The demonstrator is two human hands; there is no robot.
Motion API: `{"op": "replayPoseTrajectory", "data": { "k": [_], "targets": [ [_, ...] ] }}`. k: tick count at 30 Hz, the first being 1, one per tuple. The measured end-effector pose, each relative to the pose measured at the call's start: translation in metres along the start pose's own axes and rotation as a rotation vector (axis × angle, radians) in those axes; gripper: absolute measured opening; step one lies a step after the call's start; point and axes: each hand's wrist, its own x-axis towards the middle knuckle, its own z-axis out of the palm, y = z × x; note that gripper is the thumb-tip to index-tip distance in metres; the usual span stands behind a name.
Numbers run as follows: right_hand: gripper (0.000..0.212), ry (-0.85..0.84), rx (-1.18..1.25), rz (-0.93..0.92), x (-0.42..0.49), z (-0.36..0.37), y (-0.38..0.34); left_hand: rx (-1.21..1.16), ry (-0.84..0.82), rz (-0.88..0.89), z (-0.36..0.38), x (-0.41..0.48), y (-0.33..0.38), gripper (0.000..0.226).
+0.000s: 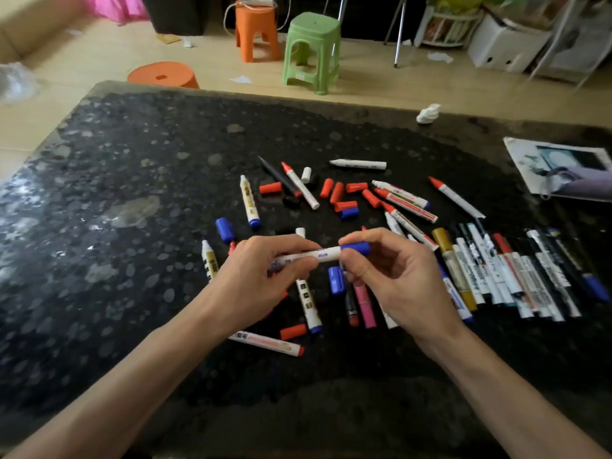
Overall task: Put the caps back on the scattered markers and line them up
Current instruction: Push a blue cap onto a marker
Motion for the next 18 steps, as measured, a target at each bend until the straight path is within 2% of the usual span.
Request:
{"op": "replayPoseTrajectory", "data": {
  "k": [4,7,9,11,15,18],
  "targets": [
    [0.023,0.090,0.322,0.145,-0.003,-0.011,0.002,-0.139,0.003,0.015,0.015,0.014,0.020,0.019],
    [0.027,0.148,0.384,0.193,-0.005,-0.022,0.004,-0.211,-0.047,0.027,0.035,0.018,0.032,0.025],
    [0.021,0.207,0.340,0.221,-0.001,-0.042,0.011,-0.204,-0.040,0.040,0.043,0.021,0.035,0.031],
    [0.012,0.269,0.146,0.261,0.003,-0.070,0.020,-0.226,-0.009,0.019,0.043,0.025,0.034,0.032],
    [0.029,0.348,-0.645,0.288,0.009,-0.130,0.045,-0.226,0.013,-0.003,0.040,0.027,0.028,0.032],
    [0.041,0.334,-0.971,0.306,0.009,-0.148,0.049,-0.231,0.032,-0.014,0.041,0.029,0.029,0.032]
  ]
}}
